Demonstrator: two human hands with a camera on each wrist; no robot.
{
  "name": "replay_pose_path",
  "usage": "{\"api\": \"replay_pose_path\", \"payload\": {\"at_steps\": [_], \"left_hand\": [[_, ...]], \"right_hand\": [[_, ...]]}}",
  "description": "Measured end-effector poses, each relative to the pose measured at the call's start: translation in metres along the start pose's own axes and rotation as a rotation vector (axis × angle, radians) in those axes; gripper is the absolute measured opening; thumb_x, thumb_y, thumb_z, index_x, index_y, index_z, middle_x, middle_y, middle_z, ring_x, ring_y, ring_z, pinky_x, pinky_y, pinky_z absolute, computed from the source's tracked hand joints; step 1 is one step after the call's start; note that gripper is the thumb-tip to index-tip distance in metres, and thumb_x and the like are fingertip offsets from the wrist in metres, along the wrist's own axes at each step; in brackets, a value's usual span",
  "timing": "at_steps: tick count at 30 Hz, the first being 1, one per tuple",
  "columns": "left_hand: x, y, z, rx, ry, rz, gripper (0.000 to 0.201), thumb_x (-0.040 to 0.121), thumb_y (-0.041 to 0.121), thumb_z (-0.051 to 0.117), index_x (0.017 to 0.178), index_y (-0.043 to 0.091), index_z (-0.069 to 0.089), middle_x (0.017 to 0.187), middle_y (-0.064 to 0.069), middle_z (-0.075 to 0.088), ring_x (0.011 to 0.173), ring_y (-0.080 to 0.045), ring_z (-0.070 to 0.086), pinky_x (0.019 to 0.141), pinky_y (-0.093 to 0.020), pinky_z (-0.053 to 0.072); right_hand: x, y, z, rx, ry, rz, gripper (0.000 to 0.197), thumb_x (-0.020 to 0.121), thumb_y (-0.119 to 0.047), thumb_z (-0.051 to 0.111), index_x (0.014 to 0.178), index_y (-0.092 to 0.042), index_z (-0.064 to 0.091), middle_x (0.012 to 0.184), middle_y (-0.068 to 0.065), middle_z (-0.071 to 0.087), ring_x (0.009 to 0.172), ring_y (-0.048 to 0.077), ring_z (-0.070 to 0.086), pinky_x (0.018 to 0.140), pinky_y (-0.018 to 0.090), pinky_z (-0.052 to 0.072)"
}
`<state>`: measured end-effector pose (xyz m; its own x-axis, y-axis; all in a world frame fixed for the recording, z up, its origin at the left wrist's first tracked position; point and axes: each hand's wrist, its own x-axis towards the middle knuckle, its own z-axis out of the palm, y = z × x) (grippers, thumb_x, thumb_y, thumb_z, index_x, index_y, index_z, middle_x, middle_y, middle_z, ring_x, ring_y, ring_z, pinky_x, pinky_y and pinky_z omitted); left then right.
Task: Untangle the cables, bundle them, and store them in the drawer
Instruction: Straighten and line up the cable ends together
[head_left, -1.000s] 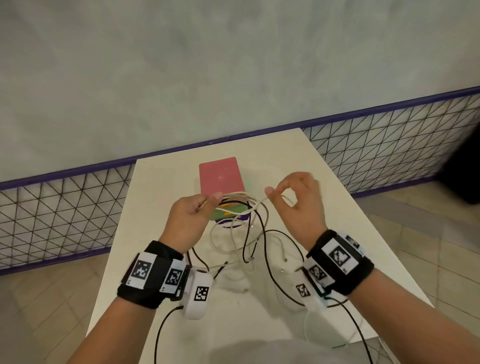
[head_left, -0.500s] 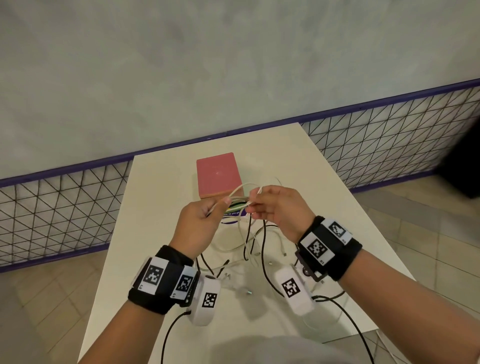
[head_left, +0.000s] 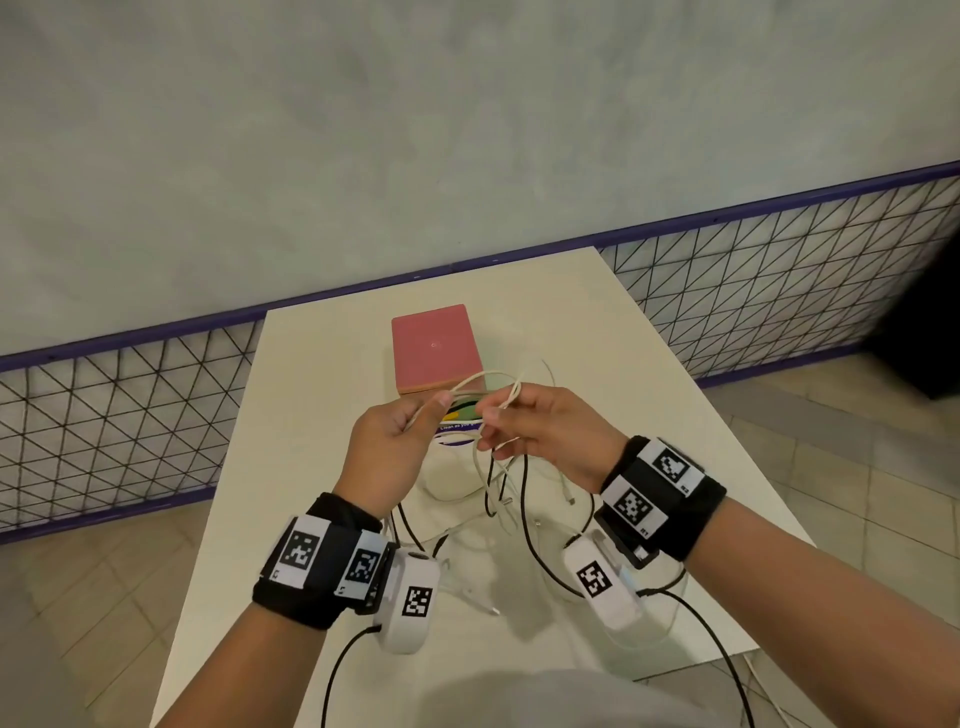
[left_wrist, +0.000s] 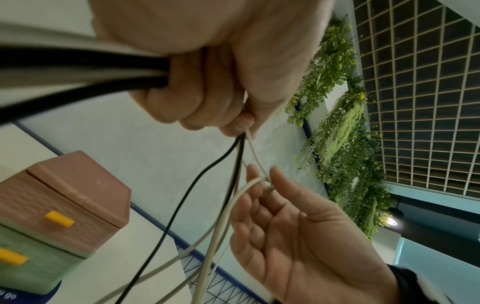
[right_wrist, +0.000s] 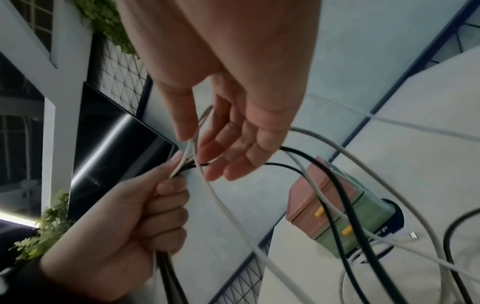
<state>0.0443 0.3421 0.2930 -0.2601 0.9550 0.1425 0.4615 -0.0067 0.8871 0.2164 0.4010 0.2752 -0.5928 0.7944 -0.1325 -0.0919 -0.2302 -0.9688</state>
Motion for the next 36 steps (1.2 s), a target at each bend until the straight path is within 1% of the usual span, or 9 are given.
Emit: {"api": "replay_pose_path", "payload": {"at_steps": [4,8,12,17,19,23,26,29,36], "left_hand": [[-0.001,-0.005,0.001,-0.012,0.006,0.007,0.035,0.095,0.024,0.055,0.064,0.010,0.054,0.036,0.013,0.037,0.039,-0.003,0.035,0.045,-0.011,0.026],[-0.005,-0.003,0.000,0.017,-0.017,0.047,0.018,0.096,0.027,0.054,0.078,0.028,0.052,0.039,0.005,0.035,0.039,-0.001,0.038,0.046,-0.011,0.027],[-0.004,-0.008,-0.003,0.070,-0.036,-0.013,0.053,0.095,0.033,0.054,0.045,0.015,0.047,0.043,0.007,0.025,0.042,-0.009,0.027,0.049,-0.022,0.022],[-0.005,-0.009,0.001,0.082,-0.051,-0.014,0.054,0.094,0.035,0.056,0.051,0.017,0.028,0.053,0.001,0.021,0.045,-0.010,0.022,0.052,-0.029,0.020],[-0.005,-0.009,-0.003,0.080,-0.046,-0.012,0.056,0.093,0.035,0.057,0.048,0.022,0.026,0.050,0.006,0.021,0.045,-0.010,0.022,0.051,-0.027,0.019],[-0.008,-0.010,-0.006,0.086,-0.088,-0.027,0.057,0.093,0.033,0.057,0.047,0.007,0.034,0.040,0.008,0.024,0.040,-0.008,0.028,0.048,-0.021,0.022],[-0.006,-0.016,-0.008,0.143,-0.076,-0.033,0.060,0.093,0.033,0.058,0.042,0.020,0.030,0.043,0.007,0.021,0.042,-0.010,0.025,0.047,-0.022,0.019],[0.001,-0.028,-0.020,0.161,-0.016,-0.085,0.055,0.092,0.036,0.057,0.054,0.015,0.025,0.054,-0.001,0.020,0.048,-0.012,0.020,0.051,-0.029,0.018],[0.006,-0.026,-0.023,0.272,-0.089,-0.004,0.053,0.094,0.037,0.055,0.056,0.013,0.026,0.055,-0.003,0.021,0.048,-0.012,0.022,0.046,-0.024,0.019]], "right_hand": [[-0.003,-0.001,-0.002,-0.028,0.160,-0.020,0.019,0.092,-0.020,0.059,0.090,-0.003,0.066,0.073,0.007,0.065,0.070,0.022,0.066,0.067,0.033,0.053],[-0.008,0.005,-0.017,-0.581,0.425,-0.357,0.017,0.083,-0.029,0.070,0.077,-0.019,0.059,0.067,-0.008,0.057,0.059,0.007,0.055,0.059,0.024,0.048],[-0.011,0.009,-0.028,-1.005,0.216,-0.687,0.014,0.087,-0.025,0.065,0.100,-0.020,0.069,0.096,-0.005,0.057,0.072,0.008,0.054,0.064,0.021,0.047],[-0.004,0.009,-0.029,-1.210,0.056,-0.735,0.017,0.091,-0.019,0.054,0.097,-0.012,0.069,0.094,0.003,0.060,0.074,0.018,0.059,0.065,0.028,0.049],[-0.004,0.005,-0.028,-0.960,0.098,-0.568,0.012,0.093,-0.015,0.052,0.094,-0.013,0.064,0.093,0.004,0.059,0.068,0.017,0.060,0.064,0.027,0.049],[-0.006,-0.006,-0.034,0.255,0.120,-0.041,0.016,0.097,-0.008,0.041,0.086,-0.009,0.053,0.084,0.007,0.059,0.047,0.013,0.047,0.047,0.023,0.039],[-0.011,-0.007,-0.044,0.483,-0.055,0.048,0.014,0.087,-0.012,0.037,0.081,-0.014,0.050,0.067,0.007,0.060,0.044,0.015,0.034,0.045,0.024,0.028],[-0.017,-0.013,-0.049,0.280,-0.170,0.077,0.014,0.082,-0.026,0.040,0.081,-0.015,0.049,0.068,0.013,0.065,0.044,0.018,0.031,0.048,0.029,0.022],[-0.008,0.003,-0.021,-0.761,0.173,-0.242,0.062,0.074,-0.047,0.074,0.126,-0.032,0.044,0.130,-0.009,0.041,0.087,0.010,0.055,0.073,0.025,0.049]]}}
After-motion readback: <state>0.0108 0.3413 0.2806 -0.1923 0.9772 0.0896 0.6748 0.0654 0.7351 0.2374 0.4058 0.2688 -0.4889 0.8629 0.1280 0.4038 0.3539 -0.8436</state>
